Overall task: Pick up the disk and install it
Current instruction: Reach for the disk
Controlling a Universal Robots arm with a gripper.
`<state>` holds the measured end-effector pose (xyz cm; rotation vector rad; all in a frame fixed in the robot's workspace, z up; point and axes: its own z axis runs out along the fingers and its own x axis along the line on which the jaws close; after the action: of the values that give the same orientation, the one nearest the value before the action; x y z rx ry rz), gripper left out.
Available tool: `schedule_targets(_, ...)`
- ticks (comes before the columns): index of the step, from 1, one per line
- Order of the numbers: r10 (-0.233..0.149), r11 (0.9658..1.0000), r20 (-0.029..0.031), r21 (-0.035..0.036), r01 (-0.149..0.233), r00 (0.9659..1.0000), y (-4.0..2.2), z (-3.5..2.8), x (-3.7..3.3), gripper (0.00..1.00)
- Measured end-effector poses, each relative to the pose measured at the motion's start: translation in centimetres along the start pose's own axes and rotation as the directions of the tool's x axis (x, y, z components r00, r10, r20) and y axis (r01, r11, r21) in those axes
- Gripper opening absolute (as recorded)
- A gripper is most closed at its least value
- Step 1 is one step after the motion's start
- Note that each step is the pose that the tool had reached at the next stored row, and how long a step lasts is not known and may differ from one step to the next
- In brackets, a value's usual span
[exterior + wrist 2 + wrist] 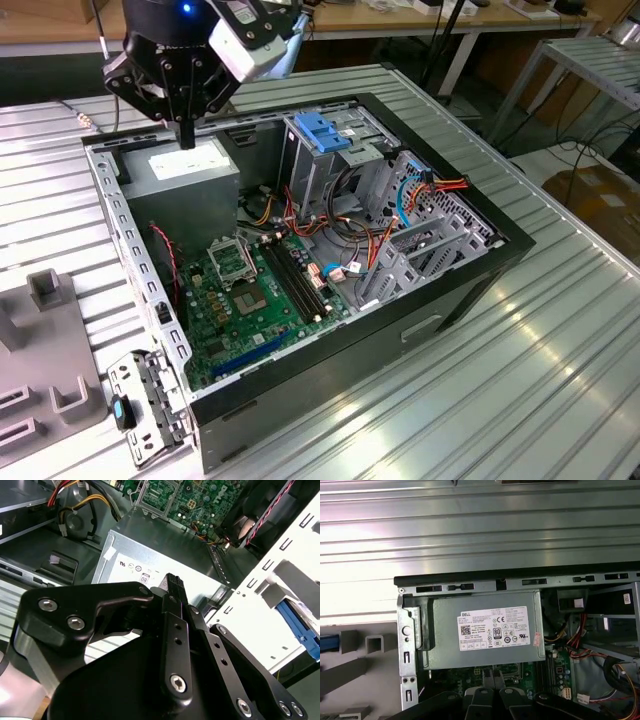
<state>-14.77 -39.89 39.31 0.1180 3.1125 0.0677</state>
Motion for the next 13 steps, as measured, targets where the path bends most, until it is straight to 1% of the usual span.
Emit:
schedule_targets(7,0.000,1.0000,0.0000,0.0000,0.000,1.0000,-0.02,0.00,0.26,0.11)
schedule_targets(13,0.000,1.0000,0.0001,-0.0001,0.000,1.0000,-0.01,-0.01,1.51,0.11)
